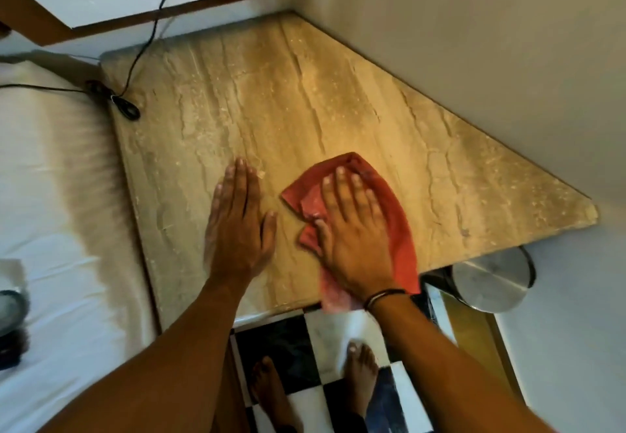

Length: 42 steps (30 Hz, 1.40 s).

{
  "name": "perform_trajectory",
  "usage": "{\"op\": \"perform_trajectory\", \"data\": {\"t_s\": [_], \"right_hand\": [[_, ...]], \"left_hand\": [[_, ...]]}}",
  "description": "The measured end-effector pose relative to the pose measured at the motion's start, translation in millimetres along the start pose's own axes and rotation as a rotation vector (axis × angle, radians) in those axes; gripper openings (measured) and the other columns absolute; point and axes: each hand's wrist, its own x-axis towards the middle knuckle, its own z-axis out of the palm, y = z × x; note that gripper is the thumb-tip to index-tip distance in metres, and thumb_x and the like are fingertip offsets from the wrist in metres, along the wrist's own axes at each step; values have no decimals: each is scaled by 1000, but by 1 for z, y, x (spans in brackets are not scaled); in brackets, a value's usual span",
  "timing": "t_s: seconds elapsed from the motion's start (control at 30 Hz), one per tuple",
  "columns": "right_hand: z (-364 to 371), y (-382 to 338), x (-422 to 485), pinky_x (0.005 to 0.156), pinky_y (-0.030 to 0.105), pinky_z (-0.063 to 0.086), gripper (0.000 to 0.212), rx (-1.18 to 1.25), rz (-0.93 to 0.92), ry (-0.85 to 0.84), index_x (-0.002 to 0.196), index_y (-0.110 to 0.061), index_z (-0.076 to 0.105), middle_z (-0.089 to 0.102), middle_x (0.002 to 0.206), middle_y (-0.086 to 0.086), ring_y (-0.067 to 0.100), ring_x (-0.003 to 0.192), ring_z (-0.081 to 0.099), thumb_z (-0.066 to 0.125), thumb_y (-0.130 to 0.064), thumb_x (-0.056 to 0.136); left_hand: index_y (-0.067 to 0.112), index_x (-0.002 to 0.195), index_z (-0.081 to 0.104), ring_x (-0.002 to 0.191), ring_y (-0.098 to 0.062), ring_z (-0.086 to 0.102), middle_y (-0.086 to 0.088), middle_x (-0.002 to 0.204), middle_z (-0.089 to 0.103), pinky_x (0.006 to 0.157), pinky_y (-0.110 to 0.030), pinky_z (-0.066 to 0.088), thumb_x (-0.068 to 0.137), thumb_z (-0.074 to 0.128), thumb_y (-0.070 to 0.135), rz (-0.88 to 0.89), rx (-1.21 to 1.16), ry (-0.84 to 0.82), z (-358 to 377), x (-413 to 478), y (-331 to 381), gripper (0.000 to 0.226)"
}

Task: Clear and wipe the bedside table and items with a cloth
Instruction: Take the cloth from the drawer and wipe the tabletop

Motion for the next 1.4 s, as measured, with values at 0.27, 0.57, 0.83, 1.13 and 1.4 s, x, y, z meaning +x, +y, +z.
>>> {"op": "perform_trajectory", "data": {"t_s": [0.27,0.57,0.83,1.13,1.4], "right_hand": [[-13,17,78,137,52,13,71,-15,202,83,172,-11,15,11,182,13,31,169,9,26,-46,112],[-21,50,7,137,51,10,67,-6,8,20,173,-18,18,10,182,8,29,170,3,31,-48,114],[-49,142,24,134,60,15,70,-33,531,92,173,-15,15,13,181,16,38,168,12,20,-49,112],[-38,182,-21,137,54,11,69,-193,-123,-89,174,-21,3,1,183,10,30,170,1,27,-45,113],[-26,83,41,136,57,9,71,30,483,108,173,-16,13,9,182,14,37,169,6,22,-51,112]], "left_hand": [[6,177,13,175,-28,5,-16,187,8,142,-51,13,112,34,41,3,-54,43,12,-1,-7,76],[12,178,7,175,-27,4,-12,188,5,142,-49,11,114,25,54,42,-45,89,22,-1,-14,79],[9,177,10,175,-27,2,-12,188,4,142,-50,10,115,29,57,37,-47,86,25,-2,-14,81],[10,178,9,175,-26,1,-9,188,2,142,-51,12,114,29,57,36,-51,72,26,0,-17,81],[6,176,15,175,-32,7,-15,187,8,142,-51,12,114,28,62,46,-38,59,18,0,-14,85]]}}
